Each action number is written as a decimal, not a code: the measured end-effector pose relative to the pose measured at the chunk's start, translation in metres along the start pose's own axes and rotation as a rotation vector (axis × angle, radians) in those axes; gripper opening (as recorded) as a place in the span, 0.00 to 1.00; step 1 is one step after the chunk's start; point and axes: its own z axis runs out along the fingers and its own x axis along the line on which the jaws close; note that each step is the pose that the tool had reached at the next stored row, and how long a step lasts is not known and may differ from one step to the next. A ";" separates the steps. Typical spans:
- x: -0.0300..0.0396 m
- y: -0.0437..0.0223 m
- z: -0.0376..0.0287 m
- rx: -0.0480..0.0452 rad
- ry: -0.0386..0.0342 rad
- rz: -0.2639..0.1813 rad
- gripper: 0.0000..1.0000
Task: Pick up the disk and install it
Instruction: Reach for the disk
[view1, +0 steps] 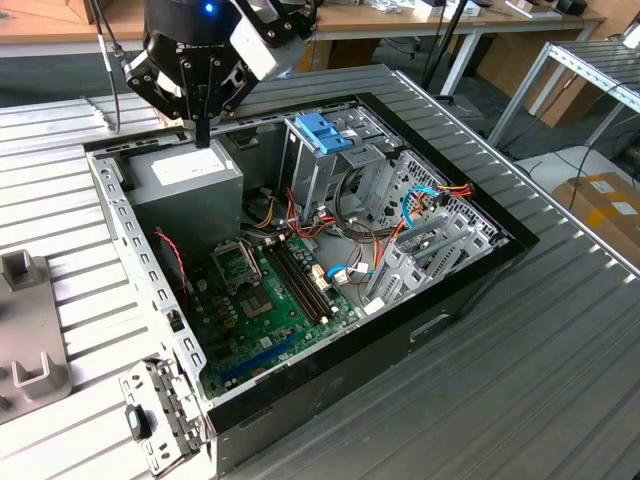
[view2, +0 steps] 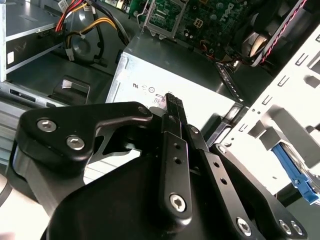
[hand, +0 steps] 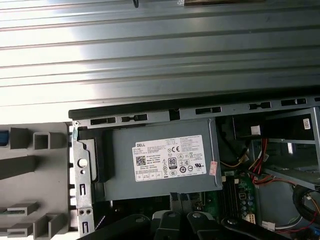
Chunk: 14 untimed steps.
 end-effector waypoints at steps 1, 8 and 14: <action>0.0003 0.0000 0.0000 0.0000 0.0000 0.000 0.10; 0.0032 -0.0002 -0.0001 0.0000 0.0000 0.000 0.10; 0.0057 -0.0004 -0.0002 0.0000 0.0000 0.000 0.10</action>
